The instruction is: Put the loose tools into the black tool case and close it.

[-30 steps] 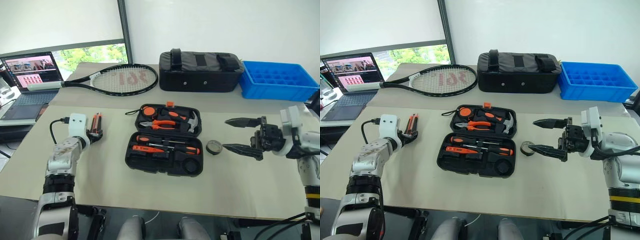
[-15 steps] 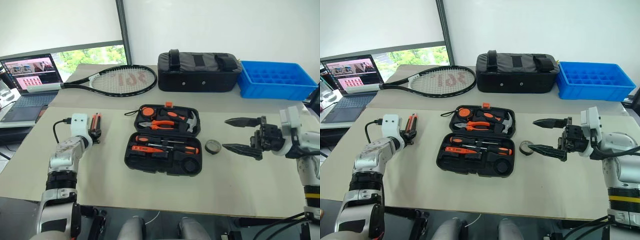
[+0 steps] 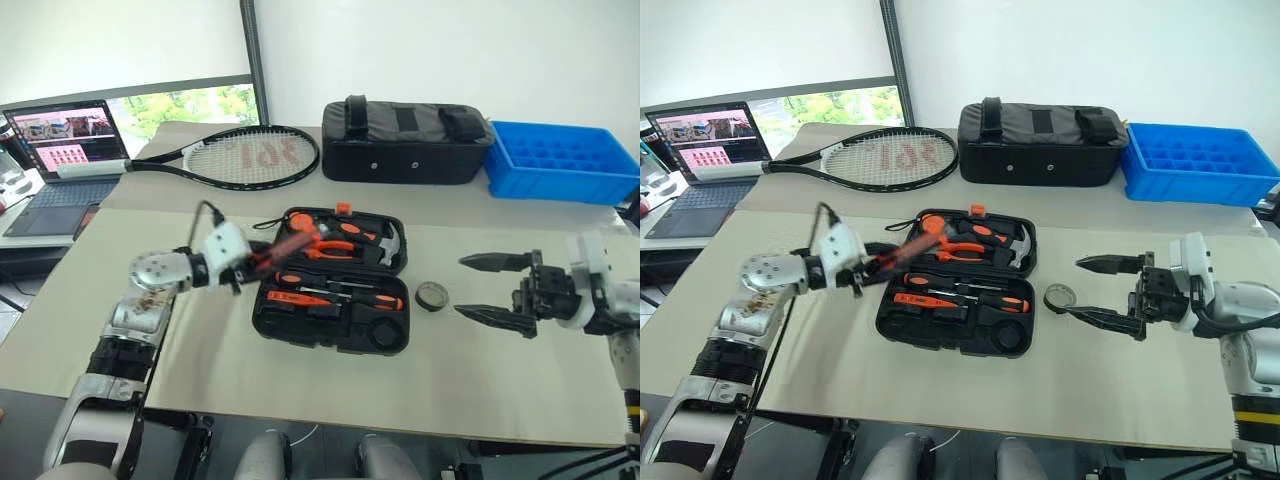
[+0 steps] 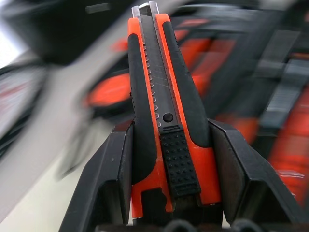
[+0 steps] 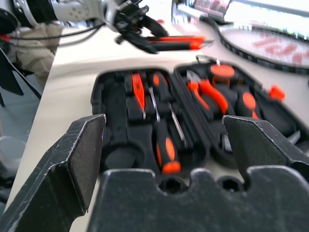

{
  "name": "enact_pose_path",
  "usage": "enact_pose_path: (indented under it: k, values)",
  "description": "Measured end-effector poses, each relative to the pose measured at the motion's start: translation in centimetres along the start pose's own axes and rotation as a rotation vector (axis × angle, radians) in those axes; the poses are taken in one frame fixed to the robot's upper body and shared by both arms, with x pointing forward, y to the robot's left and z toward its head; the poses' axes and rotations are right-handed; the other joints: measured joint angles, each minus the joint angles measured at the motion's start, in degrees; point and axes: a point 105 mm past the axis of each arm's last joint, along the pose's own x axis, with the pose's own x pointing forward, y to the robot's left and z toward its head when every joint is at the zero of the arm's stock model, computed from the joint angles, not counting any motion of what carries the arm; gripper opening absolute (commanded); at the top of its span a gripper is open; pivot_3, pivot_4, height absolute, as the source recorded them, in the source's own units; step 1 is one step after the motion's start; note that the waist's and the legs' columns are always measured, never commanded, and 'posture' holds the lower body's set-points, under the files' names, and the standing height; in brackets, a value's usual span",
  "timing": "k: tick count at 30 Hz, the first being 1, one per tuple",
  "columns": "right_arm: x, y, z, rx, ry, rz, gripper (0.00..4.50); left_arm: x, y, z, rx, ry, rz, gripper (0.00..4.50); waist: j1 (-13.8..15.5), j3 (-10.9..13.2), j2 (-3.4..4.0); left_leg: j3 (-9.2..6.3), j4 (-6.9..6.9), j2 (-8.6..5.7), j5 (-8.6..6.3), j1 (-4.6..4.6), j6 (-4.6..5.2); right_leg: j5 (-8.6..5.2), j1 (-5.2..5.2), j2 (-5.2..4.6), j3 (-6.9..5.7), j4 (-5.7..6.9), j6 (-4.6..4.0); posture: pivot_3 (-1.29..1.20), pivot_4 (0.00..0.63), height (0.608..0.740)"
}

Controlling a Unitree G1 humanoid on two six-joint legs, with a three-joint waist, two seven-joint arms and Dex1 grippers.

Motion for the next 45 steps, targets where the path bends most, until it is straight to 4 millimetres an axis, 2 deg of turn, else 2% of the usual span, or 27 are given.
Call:
enact_pose_path:
  k: [5, 10, 20, 27, 41, 43, 44, 45]
  values:
    - [-0.8, 0.3, -0.5, 0.017, 0.009, -0.032, 4.50, 0.9, -3.7, 1.2, 0.062, -0.001, -0.265, 1.78, -0.70, 0.03, -0.01, 0.03, 0.00, 0.01, 0.00, 0.05, 0.01, -0.01, 0.00, 0.04, 0.11, 0.04, 0.01, 0.00, 0.150, 0.708]
    - [-0.9, 0.6, 0.1, -0.010, 0.003, -0.039, 4.50, 0.5, -5.4, 0.6, 0.070, 0.062, -0.403, 1.78, -0.81, 0.05, -0.04, 0.02, 0.02, 0.05, 0.01, 0.07, 0.02, -0.02, 0.01, 0.08, 0.10, 0.06, 0.03, 0.00, 0.150, 0.708]
    - [-0.9, 1.1, 0.4, -0.016, -0.004, -0.051, 4.50, 0.4, -5.5, 0.0, 0.110, 0.125, -0.440, 1.78, -0.42, 0.06, -0.05, 0.02, 0.04, 0.05, 0.00, 0.04, 0.03, -0.02, 0.01, 0.07, 0.11, 0.02, 0.03, 0.00, 0.150, 0.708]
    - [-0.9, 1.2, 0.4, -0.015, -0.005, -0.059, 4.50, 0.1, -4.5, -1.0, 0.140, 0.184, -0.445, 1.78, -0.54, 0.07, -0.07, 0.02, 0.04, 0.05, 0.00, 0.06, 0.03, -0.02, 0.01, 0.08, 0.12, 0.04, 0.03, 0.00, 0.150, 0.708]
    - [-0.8, 1.2, 0.4, -0.017, -0.005, -0.069, 4.50, 1.1, -4.7, -0.8, 0.138, 0.148, -0.478, 1.78, -0.40, 0.05, -0.05, 0.02, 0.05, 0.04, 0.00, 0.04, 0.03, -0.02, 0.02, 0.08, 0.11, 0.03, 0.04, 0.00, 0.150, 0.708]
    - [-0.9, 1.2, 0.4, -0.016, -0.005, -0.074, 4.50, 1.2, -4.7, -0.7, 0.137, 0.146, -0.479, 2.79, -0.38, 0.05, -0.05, 0.02, 0.05, 0.04, 0.00, 0.04, 0.03, -0.02, 0.02, 0.08, 0.11, 0.03, 0.04, 0.00, 0.150, 0.708]
    - [-0.8, 1.1, 0.4, -0.016, -0.006, -0.076, 4.50, 1.3, -4.6, -0.7, 0.138, 0.145, -0.474, 3.02, -0.33, 0.06, -0.05, 0.02, 0.05, 0.04, 0.00, 0.04, 0.03, -0.02, 0.02, 0.07, 0.11, 0.03, 0.04, 0.00, 0.150, 0.708]
    - [-0.8, 1.1, 0.4, -0.016, -0.006, -0.077, 4.50, 1.4, -4.5, -0.6, 0.141, 0.146, -0.470, 3.46, -0.31, 0.06, -0.05, 0.02, 0.05, 0.04, 0.00, 0.04, 0.03, -0.02, 0.02, 0.07, 0.11, 0.03, 0.04, 0.00, 0.150, 0.708]
